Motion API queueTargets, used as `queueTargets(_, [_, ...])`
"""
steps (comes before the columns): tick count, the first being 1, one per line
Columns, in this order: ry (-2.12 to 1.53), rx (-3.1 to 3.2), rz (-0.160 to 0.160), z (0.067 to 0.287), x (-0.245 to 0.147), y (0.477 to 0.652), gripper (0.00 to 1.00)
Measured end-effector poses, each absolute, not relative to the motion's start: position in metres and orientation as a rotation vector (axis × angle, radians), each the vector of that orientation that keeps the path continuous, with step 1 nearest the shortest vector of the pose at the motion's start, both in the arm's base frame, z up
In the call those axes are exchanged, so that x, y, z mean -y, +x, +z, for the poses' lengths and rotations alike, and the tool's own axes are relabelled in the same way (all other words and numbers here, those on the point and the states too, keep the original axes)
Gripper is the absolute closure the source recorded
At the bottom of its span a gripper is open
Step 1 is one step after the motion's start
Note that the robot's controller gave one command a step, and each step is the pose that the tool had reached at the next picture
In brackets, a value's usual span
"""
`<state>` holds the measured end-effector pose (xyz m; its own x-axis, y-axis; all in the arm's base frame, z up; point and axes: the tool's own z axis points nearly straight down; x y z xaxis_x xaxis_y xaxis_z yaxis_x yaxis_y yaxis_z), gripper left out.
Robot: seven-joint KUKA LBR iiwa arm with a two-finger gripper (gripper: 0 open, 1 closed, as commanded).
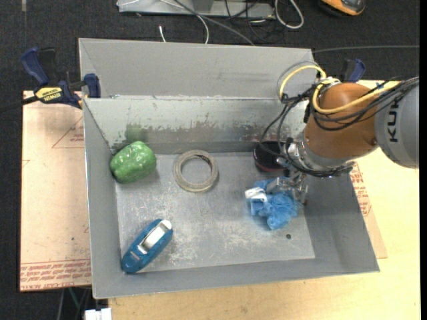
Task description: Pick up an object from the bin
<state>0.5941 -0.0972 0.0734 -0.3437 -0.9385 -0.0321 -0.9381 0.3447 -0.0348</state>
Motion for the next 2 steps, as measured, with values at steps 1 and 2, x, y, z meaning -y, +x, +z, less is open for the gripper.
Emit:
queueTargets(1, [-1.731,-2.562,-0.02,0.072,0.074,0.632,1.0])
queueTargets(2, [-1.727,-2.567,-0.016,0.079,0.113,0.601,1.0])
